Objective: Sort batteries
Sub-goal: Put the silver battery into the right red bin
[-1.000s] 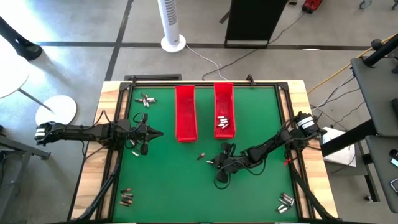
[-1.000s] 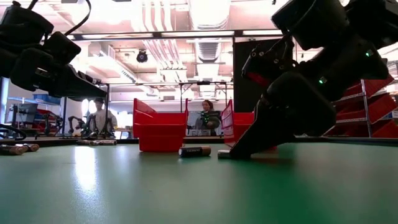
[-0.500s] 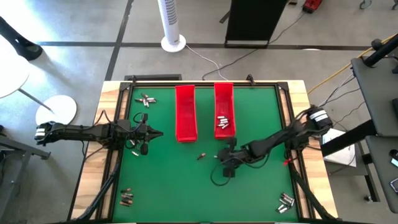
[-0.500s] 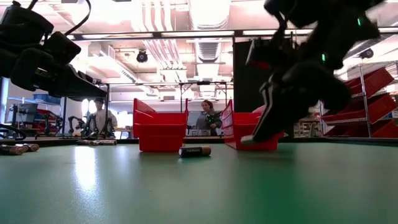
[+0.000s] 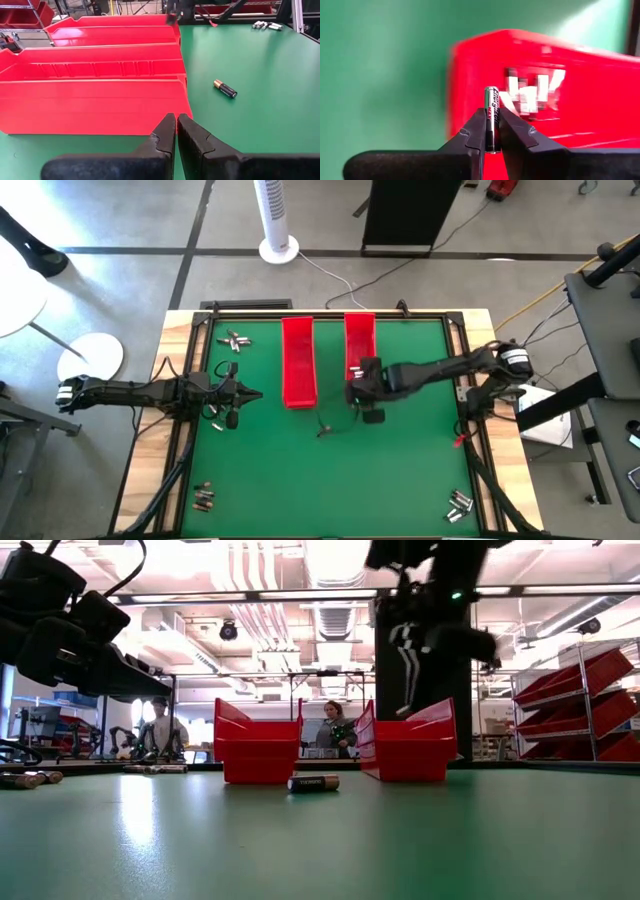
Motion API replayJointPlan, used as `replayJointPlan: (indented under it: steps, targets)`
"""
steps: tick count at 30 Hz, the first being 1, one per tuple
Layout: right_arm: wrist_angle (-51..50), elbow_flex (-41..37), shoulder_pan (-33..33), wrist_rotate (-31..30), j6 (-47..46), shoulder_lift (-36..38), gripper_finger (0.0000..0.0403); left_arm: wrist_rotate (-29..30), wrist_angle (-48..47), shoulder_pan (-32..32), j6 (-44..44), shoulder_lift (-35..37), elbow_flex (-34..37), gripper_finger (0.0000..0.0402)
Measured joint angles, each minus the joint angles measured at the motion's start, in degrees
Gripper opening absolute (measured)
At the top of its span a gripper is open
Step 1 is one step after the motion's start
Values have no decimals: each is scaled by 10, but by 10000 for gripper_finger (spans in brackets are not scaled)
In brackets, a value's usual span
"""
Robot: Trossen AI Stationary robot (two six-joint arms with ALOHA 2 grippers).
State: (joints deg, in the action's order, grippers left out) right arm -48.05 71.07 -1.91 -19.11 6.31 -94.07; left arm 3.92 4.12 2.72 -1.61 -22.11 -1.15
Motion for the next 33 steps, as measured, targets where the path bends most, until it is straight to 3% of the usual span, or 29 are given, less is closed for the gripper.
replayJointPlan:
  steps: [13, 25, 33]
  targets:
    - [-7, 78, 150, 31, 128, -105, 34, 0, 1, 0, 0, 0, 0, 0]
    - [-13, 113, 201, 63, 158, -184, 34, 0, 2, 0, 0, 0, 0, 0]
    - [-8, 115, 208, 63, 167, -193, 34, 0, 2, 0, 0, 0, 0, 0]
